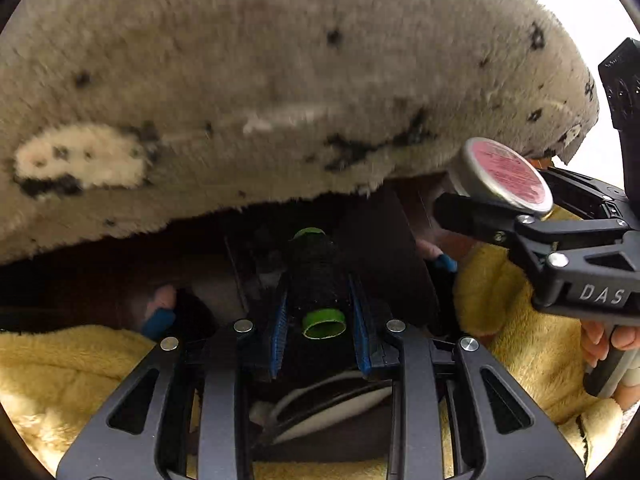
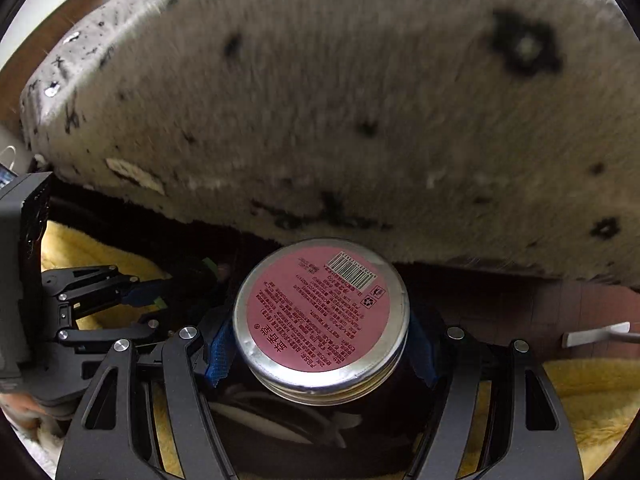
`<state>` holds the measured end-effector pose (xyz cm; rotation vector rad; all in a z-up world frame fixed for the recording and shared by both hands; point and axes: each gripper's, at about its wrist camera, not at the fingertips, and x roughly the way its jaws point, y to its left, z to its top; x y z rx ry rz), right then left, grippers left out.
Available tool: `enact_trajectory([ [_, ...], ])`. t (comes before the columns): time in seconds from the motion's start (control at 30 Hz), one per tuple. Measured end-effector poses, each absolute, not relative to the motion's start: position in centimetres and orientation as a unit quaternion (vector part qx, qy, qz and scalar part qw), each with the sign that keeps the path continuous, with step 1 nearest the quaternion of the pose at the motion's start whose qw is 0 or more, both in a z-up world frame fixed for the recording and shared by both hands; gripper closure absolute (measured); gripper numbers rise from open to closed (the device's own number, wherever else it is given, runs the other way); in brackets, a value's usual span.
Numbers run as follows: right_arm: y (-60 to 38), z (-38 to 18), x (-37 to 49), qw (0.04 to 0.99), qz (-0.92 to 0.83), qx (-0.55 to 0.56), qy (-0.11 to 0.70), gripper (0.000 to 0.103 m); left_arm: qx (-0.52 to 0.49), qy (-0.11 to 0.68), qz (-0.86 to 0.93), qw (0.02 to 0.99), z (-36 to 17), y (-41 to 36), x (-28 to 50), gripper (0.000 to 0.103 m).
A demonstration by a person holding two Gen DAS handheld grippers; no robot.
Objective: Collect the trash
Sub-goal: 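Carry tin and spool down to the bin and open both tools, then grasp the white-tabbed black strip with the right tool while the left grasps the green tube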
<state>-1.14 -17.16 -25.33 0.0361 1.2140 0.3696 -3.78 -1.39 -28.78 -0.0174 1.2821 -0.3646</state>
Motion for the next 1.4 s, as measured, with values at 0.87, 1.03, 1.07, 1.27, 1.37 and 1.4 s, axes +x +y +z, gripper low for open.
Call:
enact_trajectory([
  [0.87,-19.7,-21.4,-0.2,0.863,0.120,-0.006,0.491,0.019,0.013,0.569,-0.143,0.810,-24.8,-1.8,-2.5,0.019],
  [1.03,-21.4,-17.5,-0.2,0.895,0.102,-0.016,0.434,0.019,0.007,0.529,-0.130,0.839,-20.9,-0.8,-2.5,0.018],
  [1.07,-22.0,-16.7,-0.3,0.901,0.099,-0.017,0.423,0.019,0.006,0.518,-0.128,0.846,-19.8,-0.6,-2.4,0.018],
  [1.27,-23.3,-12.4,0.4,0.926,0.085,-0.014,0.368,0.017,0.020,0.469,-0.101,0.877,-15.1,1.5,-2.2,0.018],
  [1.37,-23.7,-10.7,1.5,0.931,0.080,-0.017,0.355,0.017,0.028,0.449,-0.089,0.889,-13.1,2.4,-1.7,0.018],
  [1.4,-23.6,-10.2,1.9,0.933,0.077,-0.021,0.351,0.017,0.029,0.443,-0.086,0.892,-12.4,2.7,-1.3,0.018],
])
